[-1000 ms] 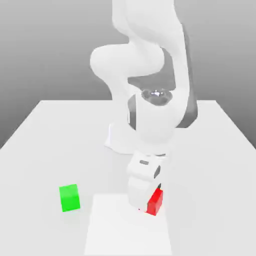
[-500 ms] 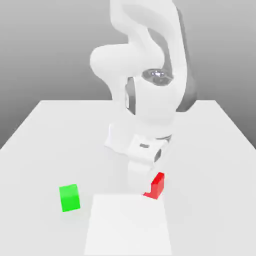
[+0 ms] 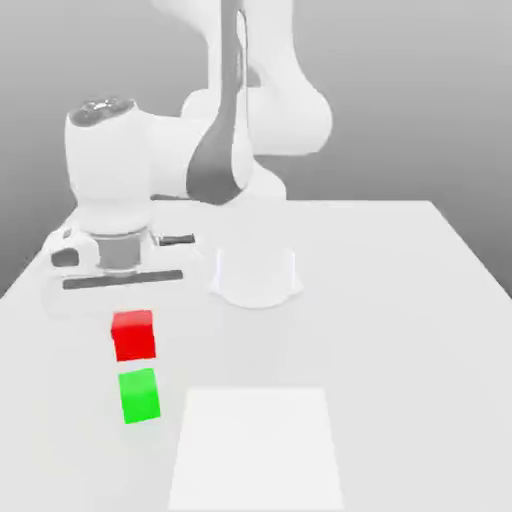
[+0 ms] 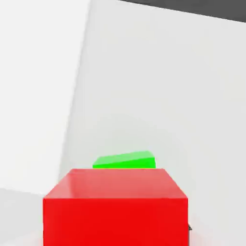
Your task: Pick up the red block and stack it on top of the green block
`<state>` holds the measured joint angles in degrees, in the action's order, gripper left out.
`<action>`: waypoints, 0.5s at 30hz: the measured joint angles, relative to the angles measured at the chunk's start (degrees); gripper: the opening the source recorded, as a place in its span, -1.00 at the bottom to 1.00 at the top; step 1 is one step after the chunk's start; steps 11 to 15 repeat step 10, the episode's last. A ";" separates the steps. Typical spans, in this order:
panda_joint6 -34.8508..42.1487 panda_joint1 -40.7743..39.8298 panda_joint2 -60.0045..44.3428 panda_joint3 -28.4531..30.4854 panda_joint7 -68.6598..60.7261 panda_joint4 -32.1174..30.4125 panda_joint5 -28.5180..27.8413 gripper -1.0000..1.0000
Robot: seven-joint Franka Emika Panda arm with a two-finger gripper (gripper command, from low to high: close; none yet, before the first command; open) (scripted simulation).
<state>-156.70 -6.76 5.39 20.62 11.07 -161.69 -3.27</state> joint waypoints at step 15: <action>-8.94 0.54 -9.84 -1.72 -6.93 0.16 9.84 1.00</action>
